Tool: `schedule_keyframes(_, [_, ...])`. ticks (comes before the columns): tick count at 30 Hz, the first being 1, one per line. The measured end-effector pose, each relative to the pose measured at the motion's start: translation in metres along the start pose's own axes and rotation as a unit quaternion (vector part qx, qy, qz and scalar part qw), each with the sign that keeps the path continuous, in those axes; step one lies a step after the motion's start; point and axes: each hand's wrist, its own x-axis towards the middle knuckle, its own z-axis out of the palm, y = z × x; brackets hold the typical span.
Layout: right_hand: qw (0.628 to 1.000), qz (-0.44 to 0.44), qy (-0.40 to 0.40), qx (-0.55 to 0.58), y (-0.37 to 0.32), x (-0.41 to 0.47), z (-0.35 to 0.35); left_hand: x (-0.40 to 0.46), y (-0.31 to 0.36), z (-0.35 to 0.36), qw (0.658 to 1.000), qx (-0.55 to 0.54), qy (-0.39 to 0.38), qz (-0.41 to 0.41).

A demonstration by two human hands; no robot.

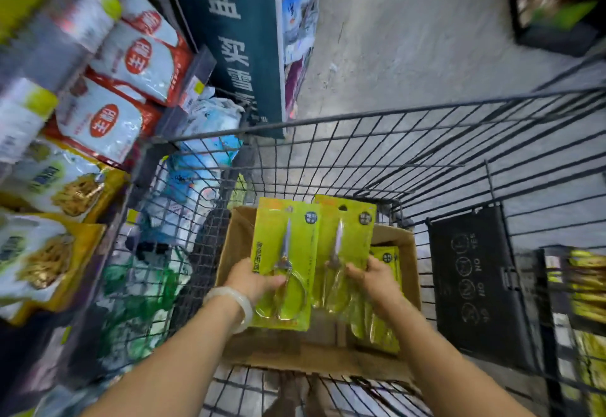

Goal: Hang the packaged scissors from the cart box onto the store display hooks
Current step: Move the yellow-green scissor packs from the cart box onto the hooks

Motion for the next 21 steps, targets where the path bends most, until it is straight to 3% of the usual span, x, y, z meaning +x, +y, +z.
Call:
schedule_keyframes(10, [0.981, -0.16, -0.101, -0.042, -0.086, -0.088, 0.001, -0.07, -0.004, -0.057, 0.987, -0.115, 0.058, 0.091])
schedule_keyframes(14, [0.965, -0.204, -0.144, -0.085, -0.096, -0.128, 0.011, -0.147, -0.02, -0.071, 0.971, -0.173, 0.109, 0.127])
schedule_keyframes(21, [0.926, -0.244, -0.266, -0.107, -0.068, -0.213, 0.061, -0.217, -0.127, -0.089, 0.926, -0.278, 0.205, 0.152])
